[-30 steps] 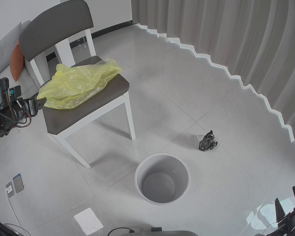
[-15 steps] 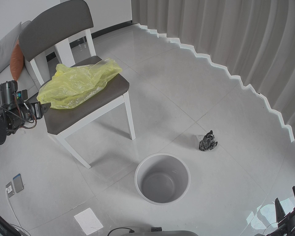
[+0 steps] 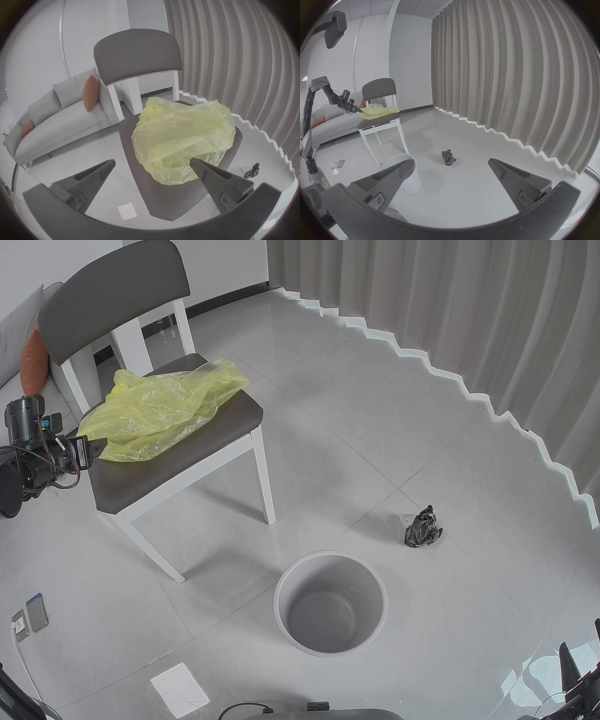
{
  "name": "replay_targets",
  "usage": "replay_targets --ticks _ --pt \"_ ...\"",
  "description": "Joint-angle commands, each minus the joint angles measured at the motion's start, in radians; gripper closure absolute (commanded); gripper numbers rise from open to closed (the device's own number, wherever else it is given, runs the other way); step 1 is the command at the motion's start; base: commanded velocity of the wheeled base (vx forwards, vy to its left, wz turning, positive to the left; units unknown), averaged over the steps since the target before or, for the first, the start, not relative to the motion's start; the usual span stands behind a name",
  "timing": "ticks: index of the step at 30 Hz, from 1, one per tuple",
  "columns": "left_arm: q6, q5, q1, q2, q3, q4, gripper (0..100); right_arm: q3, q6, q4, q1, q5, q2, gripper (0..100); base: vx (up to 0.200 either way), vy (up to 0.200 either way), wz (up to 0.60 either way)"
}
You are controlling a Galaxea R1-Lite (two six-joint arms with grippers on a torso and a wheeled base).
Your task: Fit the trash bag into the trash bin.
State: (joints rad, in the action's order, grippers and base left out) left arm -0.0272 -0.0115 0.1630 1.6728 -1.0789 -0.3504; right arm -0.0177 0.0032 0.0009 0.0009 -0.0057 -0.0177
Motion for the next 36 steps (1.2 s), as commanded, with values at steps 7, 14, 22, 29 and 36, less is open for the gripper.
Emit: replay_targets --ticks 7,14,22,29,36 --pt "0.004 -0.001 0.033 0.081 -0.079 -0.001 0 0.018 0.001 -0.001 0.001 -0.016 0.013 0 0.0 0.0 0.0" --pt "0.01 0.001 0.032 0.114 -0.087 -0.002 0 0.018 0.001 0.001 0.001 -0.02 0.013 0 0.0 0.0 0.0" --pt "0.05 0.008 0.021 0.067 -0.039 -0.002 0 0.018 0.0 0.001 0.001 -0.02 0.013 0 0.0 0.0 0.0" --pt "0.049 0.008 0.02 0.076 -0.036 -0.002 0 0.018 0.0 0.001 0.001 -0.02 0.013 0 0.0 0.0 0.0" --pt "0.049 -0.001 0.026 0.119 -0.091 -0.001 0 0.018 0.001 0.001 0.001 -0.02 0.013 0 0.0 0.0 0.0"
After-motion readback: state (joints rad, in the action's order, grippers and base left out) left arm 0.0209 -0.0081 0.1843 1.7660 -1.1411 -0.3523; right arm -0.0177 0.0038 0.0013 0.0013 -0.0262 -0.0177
